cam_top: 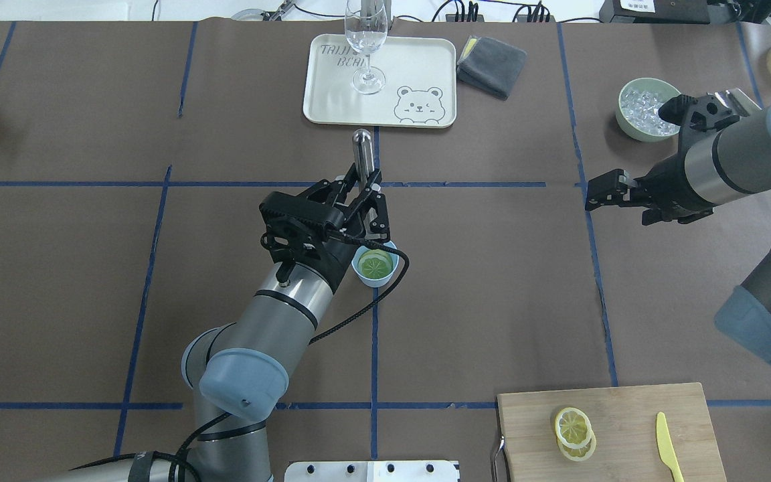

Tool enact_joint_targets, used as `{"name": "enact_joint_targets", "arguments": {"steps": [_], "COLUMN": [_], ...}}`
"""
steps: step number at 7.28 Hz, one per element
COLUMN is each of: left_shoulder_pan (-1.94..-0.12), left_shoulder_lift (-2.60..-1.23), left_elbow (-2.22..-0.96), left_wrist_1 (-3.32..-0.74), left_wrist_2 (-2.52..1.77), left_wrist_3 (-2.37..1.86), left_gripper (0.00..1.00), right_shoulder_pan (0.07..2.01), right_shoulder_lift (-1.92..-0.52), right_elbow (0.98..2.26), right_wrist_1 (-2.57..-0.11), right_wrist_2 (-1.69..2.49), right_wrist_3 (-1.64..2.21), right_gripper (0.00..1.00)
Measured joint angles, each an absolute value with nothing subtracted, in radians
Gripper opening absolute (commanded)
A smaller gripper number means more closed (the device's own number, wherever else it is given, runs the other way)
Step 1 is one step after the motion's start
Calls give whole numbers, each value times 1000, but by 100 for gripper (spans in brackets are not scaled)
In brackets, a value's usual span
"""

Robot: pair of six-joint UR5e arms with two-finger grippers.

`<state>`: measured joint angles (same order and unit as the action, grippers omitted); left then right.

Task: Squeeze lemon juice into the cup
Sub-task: 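Press the muddler down into the cup onto the lemon with the left gripper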

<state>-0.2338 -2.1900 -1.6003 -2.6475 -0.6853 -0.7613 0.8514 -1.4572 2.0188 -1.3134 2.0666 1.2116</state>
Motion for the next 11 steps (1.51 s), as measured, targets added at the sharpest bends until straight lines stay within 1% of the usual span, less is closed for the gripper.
{"name": "enact_joint_targets", "arguments": {"steps": [6, 11], "left_shoulder_pan": [-207, -189], "left_shoulder_lift": [-2195, -2196], "left_elbow": [-1496, -1469], "left_wrist_1": [-2684, -2687], "left_wrist_2": [-677, -676], "left_wrist_3": [-761, -761], "left_gripper": [0, 0], "right_shoulder_pan": [851, 851], "right_shoulder_lift": [-1459, -1457], "right_elbow": [2033, 2034], "right_wrist_1": [-1313, -1314], "right_wrist_2": [2092, 2095], "right_wrist_3": [1212, 1212], "right_gripper": [100, 100]}}
